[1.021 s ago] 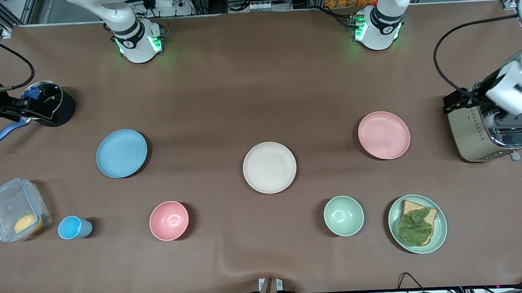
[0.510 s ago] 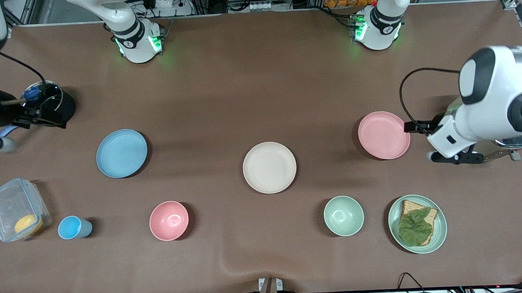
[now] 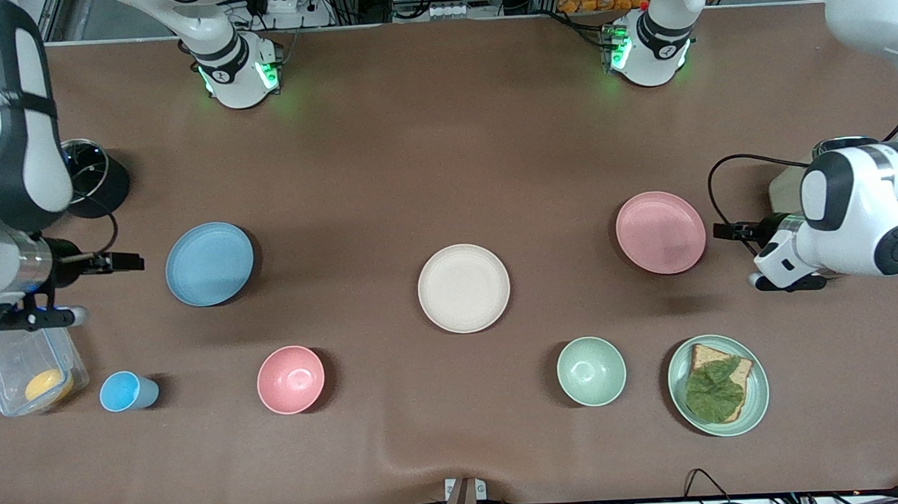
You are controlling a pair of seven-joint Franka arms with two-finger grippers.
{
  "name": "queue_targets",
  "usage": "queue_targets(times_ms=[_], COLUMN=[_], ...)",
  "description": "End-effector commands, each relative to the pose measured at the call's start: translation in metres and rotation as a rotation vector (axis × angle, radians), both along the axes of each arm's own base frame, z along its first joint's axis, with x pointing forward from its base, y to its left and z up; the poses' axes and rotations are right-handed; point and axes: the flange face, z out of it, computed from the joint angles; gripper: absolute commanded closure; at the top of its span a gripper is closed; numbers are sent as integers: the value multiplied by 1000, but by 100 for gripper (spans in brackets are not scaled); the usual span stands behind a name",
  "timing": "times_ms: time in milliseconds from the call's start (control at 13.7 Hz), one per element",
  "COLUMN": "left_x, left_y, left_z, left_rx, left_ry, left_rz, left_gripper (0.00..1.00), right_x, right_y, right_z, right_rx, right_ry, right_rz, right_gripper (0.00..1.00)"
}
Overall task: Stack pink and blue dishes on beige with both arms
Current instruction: 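Reach the right gripper to the blue plate while the left gripper reaches pink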
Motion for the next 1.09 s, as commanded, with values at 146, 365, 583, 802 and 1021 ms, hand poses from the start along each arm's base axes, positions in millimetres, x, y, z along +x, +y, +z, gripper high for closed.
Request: queue_targets(times_ms=[146,365,583,802,1021], left_x=[-19,-21,-12,-10,-12], left_y=[1,-4,12,13,14], left_z=[-52,-88,-91,-89,-95], left_rx=[-47,-130,-143,-143,-149], left_ry=[64,110,96,93,104], left_rz=[8,97,137,135,141], left_gripper=[0,0,21,67,90], right_x=[-31,-44,-52,-57,-61], right_y=[-58,-74,-89,-86,-86], right_z=[-73,-133,-180,-208,-220], right_rx=[54,114,180,212,224], right_ry=[-30,-19,16,47,65], right_rz=[95,96,84,54,43], right_gripper=[0,0,0,0,0])
